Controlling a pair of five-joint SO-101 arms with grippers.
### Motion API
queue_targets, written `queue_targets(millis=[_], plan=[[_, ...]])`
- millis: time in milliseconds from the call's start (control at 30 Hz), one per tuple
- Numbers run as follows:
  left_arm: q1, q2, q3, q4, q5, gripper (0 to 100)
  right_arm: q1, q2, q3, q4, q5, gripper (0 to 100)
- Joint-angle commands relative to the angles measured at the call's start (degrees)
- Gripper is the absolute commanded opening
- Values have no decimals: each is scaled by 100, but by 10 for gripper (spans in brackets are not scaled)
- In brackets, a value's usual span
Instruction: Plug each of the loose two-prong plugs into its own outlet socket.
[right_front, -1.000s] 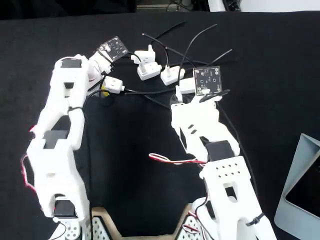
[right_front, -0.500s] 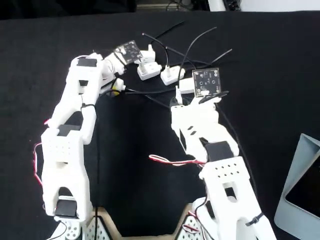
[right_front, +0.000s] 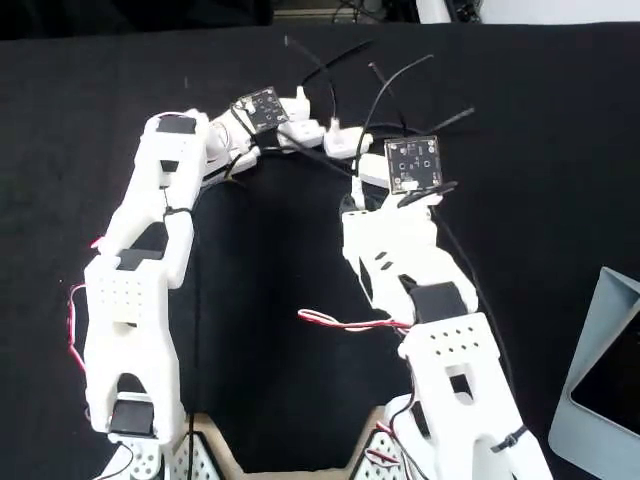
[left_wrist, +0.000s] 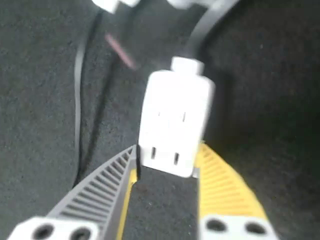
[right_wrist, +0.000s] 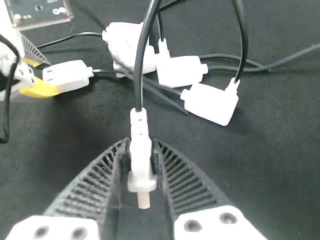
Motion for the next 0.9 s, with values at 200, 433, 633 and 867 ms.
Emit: queue_targets(millis=[200, 433, 633, 867], plan=[[-22, -677, -268, 2215, -26, 29, 70, -180, -48, -123, -18, 13], [4, -993, -268, 3543, 0, 29, 70, -180, -48, -97, -18, 13], [-48, -1029, -48, 4413, 202, 29, 70, -180, -40, -97, -18, 13], [-48, -1073, 725, 4264, 1090, 29, 62, -180, -40, -88, -18, 13]])
